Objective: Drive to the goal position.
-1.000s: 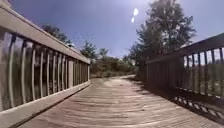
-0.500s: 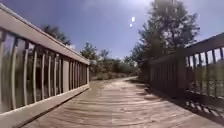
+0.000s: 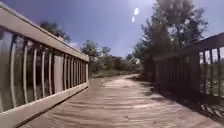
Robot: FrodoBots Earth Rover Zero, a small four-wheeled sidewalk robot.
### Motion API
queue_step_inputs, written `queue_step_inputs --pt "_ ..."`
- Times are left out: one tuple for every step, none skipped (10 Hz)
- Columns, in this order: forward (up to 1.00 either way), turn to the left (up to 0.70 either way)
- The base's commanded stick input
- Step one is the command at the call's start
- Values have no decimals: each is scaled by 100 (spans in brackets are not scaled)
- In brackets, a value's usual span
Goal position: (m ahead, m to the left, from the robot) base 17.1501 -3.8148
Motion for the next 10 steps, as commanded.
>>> queue_step_inputs --pt "70 0" --pt "70 0" --pt "70 0" --pt "70 0" --pt "70 0" --pt "70 0" --pt "70 -12" --pt "70 -35" --pt "70 -35" --pt "70 -35"
